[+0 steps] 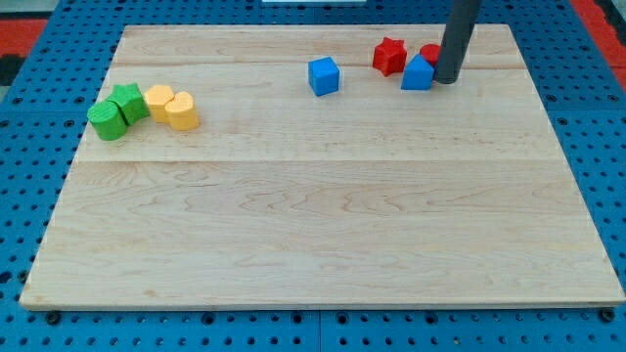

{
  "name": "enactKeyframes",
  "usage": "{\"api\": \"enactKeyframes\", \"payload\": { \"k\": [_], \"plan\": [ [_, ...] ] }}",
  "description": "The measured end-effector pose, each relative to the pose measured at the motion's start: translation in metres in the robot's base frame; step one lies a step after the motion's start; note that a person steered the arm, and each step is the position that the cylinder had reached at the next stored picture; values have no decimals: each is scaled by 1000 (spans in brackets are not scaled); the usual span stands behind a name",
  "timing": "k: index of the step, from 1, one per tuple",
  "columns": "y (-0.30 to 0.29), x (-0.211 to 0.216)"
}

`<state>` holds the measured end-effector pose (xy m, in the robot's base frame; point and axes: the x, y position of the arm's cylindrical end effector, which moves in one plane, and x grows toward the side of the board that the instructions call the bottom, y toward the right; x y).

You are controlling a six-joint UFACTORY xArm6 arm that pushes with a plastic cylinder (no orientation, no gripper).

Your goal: Slide the red star to the top left of the blue cube

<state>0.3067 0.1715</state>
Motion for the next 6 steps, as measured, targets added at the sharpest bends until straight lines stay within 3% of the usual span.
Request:
{"api": "enactKeyframes", "payload": {
  "k": [1,2,4,5,6],
  "plan": [
    [0,-25],
    [17,11],
    [49,-33],
    [25,-54],
    [-54,-51]
  ]
}}
